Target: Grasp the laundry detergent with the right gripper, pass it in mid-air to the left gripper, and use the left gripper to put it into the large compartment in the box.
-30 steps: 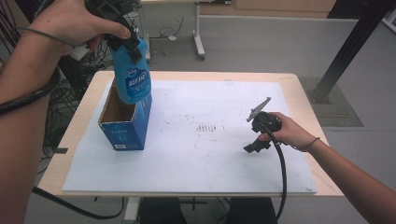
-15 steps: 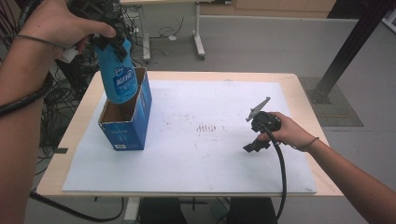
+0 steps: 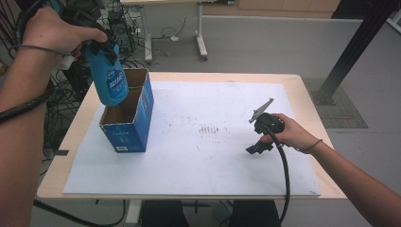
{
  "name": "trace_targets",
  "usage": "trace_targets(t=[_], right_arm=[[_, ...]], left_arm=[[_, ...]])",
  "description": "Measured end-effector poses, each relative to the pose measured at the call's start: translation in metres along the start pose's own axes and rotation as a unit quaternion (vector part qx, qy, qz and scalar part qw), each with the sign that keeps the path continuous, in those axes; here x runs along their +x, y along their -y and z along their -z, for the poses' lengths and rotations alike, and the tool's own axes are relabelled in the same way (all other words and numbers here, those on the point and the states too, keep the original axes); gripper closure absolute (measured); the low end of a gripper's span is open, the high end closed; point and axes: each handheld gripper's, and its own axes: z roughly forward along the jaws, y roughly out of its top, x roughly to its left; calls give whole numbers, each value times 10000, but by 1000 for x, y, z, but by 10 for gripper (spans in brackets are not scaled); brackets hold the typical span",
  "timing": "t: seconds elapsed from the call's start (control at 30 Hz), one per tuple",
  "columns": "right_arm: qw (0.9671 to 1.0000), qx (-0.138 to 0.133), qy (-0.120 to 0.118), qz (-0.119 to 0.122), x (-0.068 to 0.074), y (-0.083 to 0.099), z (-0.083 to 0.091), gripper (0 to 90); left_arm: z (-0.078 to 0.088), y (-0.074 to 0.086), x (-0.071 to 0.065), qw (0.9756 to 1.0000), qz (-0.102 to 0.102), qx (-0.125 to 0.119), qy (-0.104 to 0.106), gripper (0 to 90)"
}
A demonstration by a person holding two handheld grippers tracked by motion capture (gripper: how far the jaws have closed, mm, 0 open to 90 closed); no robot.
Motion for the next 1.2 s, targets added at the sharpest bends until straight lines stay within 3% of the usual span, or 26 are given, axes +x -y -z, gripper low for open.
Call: trace_targets(t=[0.43, 1.2], right_arm=[[10000, 5, -20, -17, 0, -1, -2, 57], [10000, -37, 6, -44, -1, 0, -2, 57]], left_arm=[[-18, -2, 3, 9998, 132, 125, 43, 376], [-67, 3, 2, 9982, 320, 468, 174, 376]])
